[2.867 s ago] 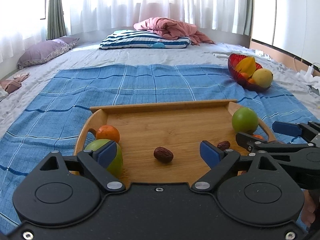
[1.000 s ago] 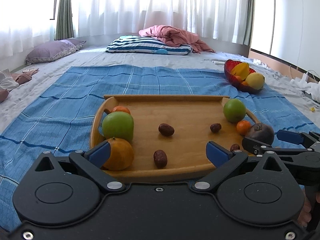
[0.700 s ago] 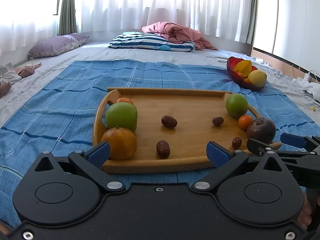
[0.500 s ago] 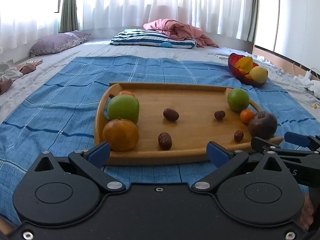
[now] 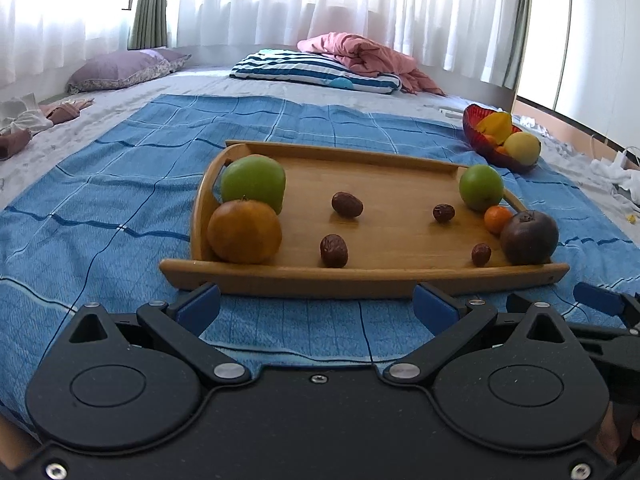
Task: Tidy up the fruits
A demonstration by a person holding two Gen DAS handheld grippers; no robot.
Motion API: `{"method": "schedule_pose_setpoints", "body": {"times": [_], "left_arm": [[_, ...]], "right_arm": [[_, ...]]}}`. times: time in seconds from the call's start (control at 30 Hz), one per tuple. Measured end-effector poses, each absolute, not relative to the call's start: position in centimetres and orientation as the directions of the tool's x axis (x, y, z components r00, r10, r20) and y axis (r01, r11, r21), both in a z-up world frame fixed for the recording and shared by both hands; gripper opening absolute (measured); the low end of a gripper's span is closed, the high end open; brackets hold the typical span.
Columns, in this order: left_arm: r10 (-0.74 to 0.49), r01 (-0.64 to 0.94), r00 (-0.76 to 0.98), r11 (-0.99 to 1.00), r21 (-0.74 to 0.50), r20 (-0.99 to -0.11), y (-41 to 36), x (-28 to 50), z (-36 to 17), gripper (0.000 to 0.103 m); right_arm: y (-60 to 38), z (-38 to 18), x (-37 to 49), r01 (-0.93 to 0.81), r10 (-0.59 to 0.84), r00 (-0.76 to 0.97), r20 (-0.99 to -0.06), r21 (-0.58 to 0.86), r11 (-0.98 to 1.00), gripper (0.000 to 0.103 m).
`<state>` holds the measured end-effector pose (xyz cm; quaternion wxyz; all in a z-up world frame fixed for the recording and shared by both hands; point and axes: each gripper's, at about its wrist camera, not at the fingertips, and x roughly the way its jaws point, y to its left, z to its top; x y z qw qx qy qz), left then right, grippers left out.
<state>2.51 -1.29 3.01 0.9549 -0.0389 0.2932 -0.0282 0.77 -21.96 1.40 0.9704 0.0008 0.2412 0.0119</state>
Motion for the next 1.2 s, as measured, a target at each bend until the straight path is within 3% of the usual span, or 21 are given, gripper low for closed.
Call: {"method": "schedule_pose_setpoints", "body": {"times": [0.23,1.2], "left_arm": [[-0.055,0.044,0.825,0.998,-0.032,-0.562,-2.2,2.2,2.0,0.103],[-0.036,0.045,0.795,0.999,0.0,-0.605,-3.0,3.5,-0.8,0.103]], "right_arm": [[-22.0,0.4,0.6,-0.011,0.011,0.874,-0.486,0.003,1.0,0.096],[-21.8,-1.2,1.3,-0.024,0.01,0.87,-0.492,-0.023,0.999,0.103]]}}
